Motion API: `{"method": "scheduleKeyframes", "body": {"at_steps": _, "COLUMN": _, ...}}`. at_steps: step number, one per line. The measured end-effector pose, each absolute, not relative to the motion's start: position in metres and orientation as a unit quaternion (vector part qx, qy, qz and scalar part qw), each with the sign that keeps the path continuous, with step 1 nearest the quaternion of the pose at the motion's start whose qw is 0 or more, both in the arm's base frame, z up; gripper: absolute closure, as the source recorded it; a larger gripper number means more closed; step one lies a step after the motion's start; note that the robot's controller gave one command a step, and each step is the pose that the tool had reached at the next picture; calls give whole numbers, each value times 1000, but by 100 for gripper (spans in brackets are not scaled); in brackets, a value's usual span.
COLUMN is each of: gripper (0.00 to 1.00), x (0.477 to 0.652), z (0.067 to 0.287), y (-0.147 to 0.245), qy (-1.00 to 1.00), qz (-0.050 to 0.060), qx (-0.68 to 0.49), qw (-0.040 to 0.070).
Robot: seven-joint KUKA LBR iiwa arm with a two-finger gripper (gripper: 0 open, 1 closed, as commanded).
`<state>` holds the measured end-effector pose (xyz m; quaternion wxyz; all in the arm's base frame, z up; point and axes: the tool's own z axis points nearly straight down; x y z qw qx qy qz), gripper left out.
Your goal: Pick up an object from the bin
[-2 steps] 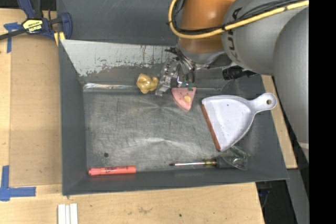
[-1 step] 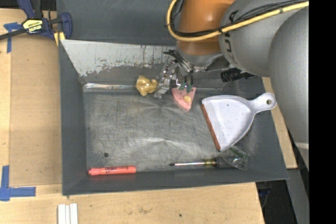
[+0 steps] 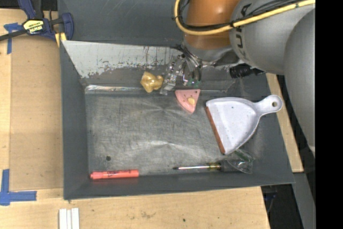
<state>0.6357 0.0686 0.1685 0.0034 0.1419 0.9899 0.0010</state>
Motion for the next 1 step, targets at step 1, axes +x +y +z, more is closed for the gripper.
{"method": "scheduleKeyframes", "body": {"at_steps": 1, "gripper": 100, "x": 635, "z": 161, "y": 68, "qy": 990, "qz": 0, "qx": 142, "qw": 1}}
